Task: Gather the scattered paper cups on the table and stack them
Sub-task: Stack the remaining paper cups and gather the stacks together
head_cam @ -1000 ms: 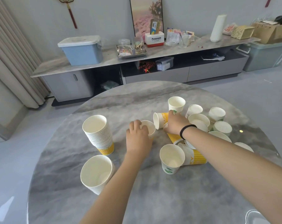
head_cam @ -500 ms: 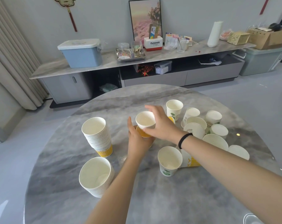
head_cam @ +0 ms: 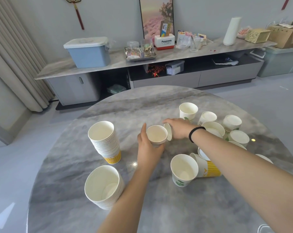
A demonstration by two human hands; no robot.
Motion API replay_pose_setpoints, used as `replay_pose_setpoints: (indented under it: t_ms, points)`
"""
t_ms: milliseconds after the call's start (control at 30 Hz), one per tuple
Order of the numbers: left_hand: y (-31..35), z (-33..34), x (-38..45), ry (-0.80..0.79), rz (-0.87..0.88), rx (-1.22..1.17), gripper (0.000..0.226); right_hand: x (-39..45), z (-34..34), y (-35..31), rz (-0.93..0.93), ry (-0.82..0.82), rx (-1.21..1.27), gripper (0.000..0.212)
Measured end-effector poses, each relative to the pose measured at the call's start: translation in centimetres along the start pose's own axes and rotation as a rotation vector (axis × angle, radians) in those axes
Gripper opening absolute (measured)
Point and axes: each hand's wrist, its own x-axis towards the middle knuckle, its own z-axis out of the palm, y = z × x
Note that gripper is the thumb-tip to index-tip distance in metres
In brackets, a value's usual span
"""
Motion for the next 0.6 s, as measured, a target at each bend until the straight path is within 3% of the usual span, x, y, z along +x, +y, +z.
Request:
replay_pose_setpoints:
  t_ms: [100,200,300,400,600]
  points:
    - [-0.1,-0.2,0.0,0.019,-0.034,0.024,0.091,-1.0,-0.3,-0.1,0.037,0.194,0.108,0.065]
    - [-0.2,-0.3,-0.1,0.046,-0.046,0.043,0.074,-2.8,-1.9,-0.7,0.102,0.441,0.444,0.068]
    - [0.2,-0.6,-0.3,0.039,-0.07,0.025,0.065,-4.1,-3.3,-1.7,0.016,0.588,0.775,0.072]
    - [1.4,-1.2,-0.8,0.048,-0.089,-0.042,0.059,-5.8,-3.8,-3.1,-0.108,0.547,0.934,0.068]
    - [5.3,-3.8,-2.1,0.073,-0.025,-0.115,0.04,-8.0,-4.9,-4.7,-0.198,0.305,0.797,0.067]
